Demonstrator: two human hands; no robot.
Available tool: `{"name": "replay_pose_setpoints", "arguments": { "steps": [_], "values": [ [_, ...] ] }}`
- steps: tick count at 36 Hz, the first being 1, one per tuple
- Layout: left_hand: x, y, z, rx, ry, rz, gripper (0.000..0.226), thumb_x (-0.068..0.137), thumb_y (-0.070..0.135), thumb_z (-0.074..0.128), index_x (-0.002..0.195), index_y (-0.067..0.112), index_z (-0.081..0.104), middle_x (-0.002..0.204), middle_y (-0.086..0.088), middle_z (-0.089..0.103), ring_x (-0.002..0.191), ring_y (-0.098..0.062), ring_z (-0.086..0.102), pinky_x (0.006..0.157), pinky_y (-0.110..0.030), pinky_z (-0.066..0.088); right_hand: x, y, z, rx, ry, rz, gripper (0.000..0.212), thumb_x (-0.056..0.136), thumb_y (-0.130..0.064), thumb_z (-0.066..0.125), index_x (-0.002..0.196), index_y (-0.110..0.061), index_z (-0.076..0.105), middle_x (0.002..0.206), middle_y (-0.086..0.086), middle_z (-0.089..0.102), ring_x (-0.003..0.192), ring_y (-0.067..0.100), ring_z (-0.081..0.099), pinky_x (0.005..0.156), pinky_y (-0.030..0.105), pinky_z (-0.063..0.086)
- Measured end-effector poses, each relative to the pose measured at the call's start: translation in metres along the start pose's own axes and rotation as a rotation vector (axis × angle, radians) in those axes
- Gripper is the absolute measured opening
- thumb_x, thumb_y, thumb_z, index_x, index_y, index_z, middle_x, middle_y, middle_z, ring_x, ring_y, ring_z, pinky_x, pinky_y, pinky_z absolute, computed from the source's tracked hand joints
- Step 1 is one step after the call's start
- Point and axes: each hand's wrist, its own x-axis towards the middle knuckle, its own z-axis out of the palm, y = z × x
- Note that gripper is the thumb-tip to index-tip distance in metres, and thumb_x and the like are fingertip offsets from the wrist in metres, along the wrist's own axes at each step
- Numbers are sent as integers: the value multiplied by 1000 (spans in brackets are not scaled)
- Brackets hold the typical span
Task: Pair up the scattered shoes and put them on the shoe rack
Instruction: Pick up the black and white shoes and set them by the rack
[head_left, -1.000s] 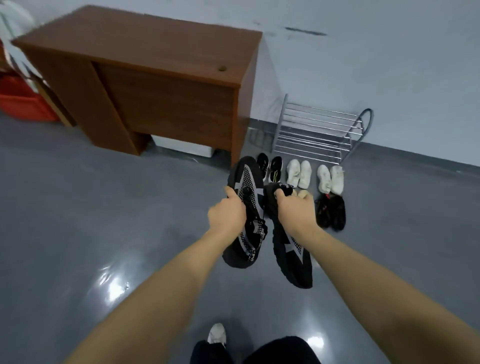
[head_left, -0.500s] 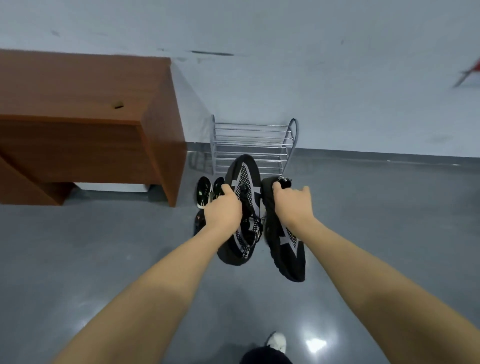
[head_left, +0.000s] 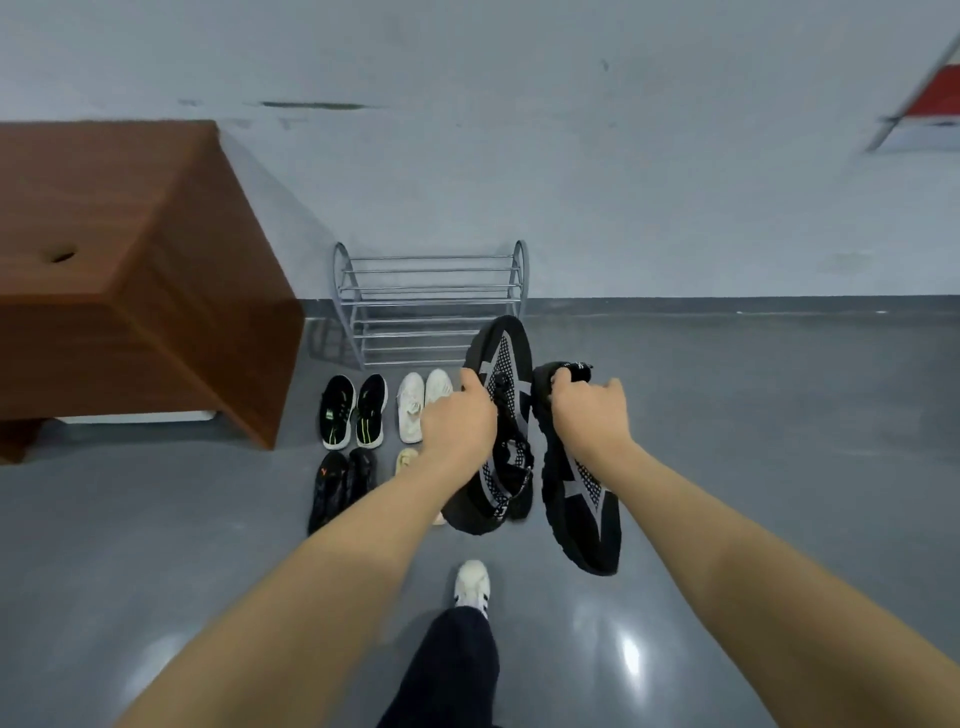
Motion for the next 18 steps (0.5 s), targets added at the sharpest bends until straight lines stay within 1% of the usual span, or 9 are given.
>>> {"name": "replay_pose_setpoints", "arguments": {
  "steps": [2,3,4,5,6,7,9,13,18],
  "values": [
    [24,11,2,19,-8,18,34,95,9,41,126,-5,39,107,-9,61,95,-27,62,48,-27,29,23,13,6,18,-1,-16,21,89,-4,45,110,-3,44,81,4,66,67,25,59,89,40,38],
    [37,17,4,30,-8,33,33,95,8,40,126,-4,41,108,-9,61,96,-25,61,48,-27,32,36,19,9,18,2,-24,18,92,-7,45,109,-4,44,83,4,67,72,27,62,91,41,38],
    [54,24,6,42,-15,51,32,95,7,39,124,-4,42,109,-9,60,96,-25,60,53,-28,38,52,27,11,17,4,-26,16,93,-9,45,109,-4,45,84,5,68,74,28,63,92,42,38],
    [69,31,8,51,-34,66,31,94,5,37,123,-3,43,111,-10,60,95,-26,60,65,-30,43,67,35,14,21,-1,-19,16,94,-11,45,108,-5,45,84,5,68,75,28,63,90,42,38],
    [84,37,9,39,-48,66,30,94,5,35,123,-2,43,111,-11,60,94,-28,60,75,-32,43,82,43,17,26,-4,-12,17,94,-13,46,109,-5,45,85,5,68,75,27,63,87,41,39],
    [98,44,8,3,-51,56,31,95,6,34,124,-3,42,111,-12,59,94,-29,60,78,-34,41,96,50,18,34,-2,-6,19,94,-14,47,110,-5,45,85,5,68,74,27,62,83,39,38],
    [124,57,6,-54,-59,22,35,97,12,36,128,-3,37,112,-14,59,97,-30,61,75,-36,41,122,64,20,44,-8,6,21,94,-16,48,111,-5,44,84,5,68,74,27,62,78,37,37],
    [173,83,5,-125,-96,-8,45,99,20,40,136,-4,27,108,-16,64,101,-30,60,76,-37,46,169,91,18,62,-20,23,18,94,-16,49,108,-6,44,82,5,67,72,27,60,76,37,36],
    [224,111,5,-96,-116,29,47,99,20,41,136,-5,26,108,-14,65,98,-31,62,86,-36,42,219,123,18,84,-51,35,18,94,-14,48,108,-5,43,82,5,66,71,27,58,78,37,37]
  ]
}}
